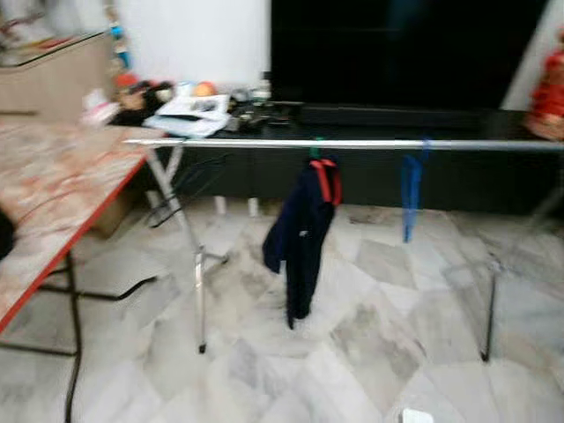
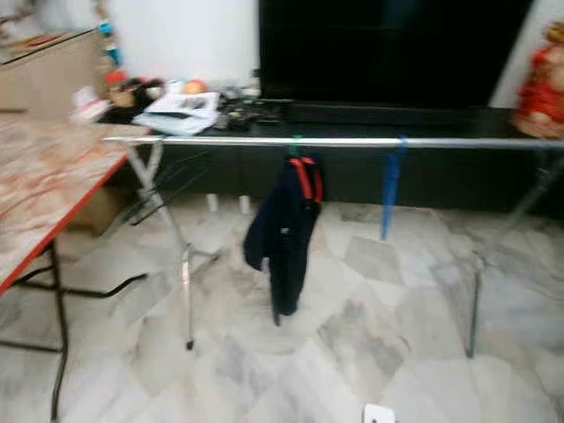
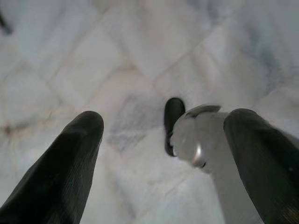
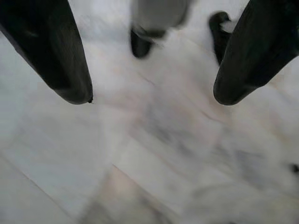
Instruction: Hang hanger
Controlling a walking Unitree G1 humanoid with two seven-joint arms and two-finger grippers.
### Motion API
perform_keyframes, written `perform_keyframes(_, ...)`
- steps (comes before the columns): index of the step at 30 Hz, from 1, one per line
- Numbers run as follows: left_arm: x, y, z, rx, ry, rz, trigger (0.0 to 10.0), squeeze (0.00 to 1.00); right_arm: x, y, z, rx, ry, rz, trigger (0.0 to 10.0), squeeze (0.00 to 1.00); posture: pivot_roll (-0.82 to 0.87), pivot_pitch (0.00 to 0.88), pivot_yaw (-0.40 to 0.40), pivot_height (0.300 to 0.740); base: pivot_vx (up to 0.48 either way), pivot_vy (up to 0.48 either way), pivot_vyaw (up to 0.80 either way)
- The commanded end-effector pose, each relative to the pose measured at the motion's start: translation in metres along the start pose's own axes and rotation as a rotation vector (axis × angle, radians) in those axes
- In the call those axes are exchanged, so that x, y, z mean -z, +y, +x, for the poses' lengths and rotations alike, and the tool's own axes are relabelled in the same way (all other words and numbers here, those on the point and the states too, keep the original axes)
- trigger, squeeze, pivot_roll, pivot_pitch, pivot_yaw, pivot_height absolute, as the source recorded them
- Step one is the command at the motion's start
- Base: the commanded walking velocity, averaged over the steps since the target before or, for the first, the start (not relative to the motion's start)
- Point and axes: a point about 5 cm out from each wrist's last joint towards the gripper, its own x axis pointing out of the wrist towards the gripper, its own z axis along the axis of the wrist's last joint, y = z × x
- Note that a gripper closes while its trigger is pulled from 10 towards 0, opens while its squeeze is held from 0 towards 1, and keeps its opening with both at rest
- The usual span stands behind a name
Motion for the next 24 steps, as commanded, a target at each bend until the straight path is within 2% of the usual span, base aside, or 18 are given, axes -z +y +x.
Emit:
perform_keyframes(1, 0.0088, 0.004, -0.0024, -0.012, 0.026, -0.001, 10.0, 0.0, 0.0001, 0.0053, 0.0005, -0.015, 0.007, -0.009, 10.0, 0.0, 0.03, 0.02, 0.02, 0.74, 0.0, 0.0, -0.8)
perform_keyframes(7, 0.0079, 0.0044, -0.0022, -0.012, 0.03, 0.032, 10.0, 0.0, 0.0009, 0.0061, 0.0005, -0.017, 0.011, -0.012, 10.0, 0.0, 0.04, 0.021, 0.022, 0.74, 0.0, 0.0, -0.8)
perform_keyframes(9, 0.0077, 0.0045, -0.0022, -0.01, 0.032, 0.059, 10.0, 0.0, 0.0016, 0.0062, 0.0003, -0.018, 0.013, -0.014, 10.0, 0.0, 0.04, 0.021, 0.022, 0.74, 0.0, -0.403, -0.8)
perform_keyframes(11, 0.008, 0.0046, -0.0022, -0.014, 0.031, 0.048, 10.0, 0.0, 0.0019, 0.0062, 0.0003, -0.018, 0.014, -0.013, 10.0, 0.0, 0.04, 0.021, 0.022, 0.74, 0.0, -0.48, -0.8)
perform_keyframes(24, 0.0116, 0.0058, -0.0032, -0.02, 0.042, 0.032, 10.0, 0.0, 0.0041, 0.005, -0.0002, -0.018, 0.022, -0.013, 10.0, 0.0, 0.04, 0.023, 0.021, 0.74, 0.0, 0.0, -0.8)
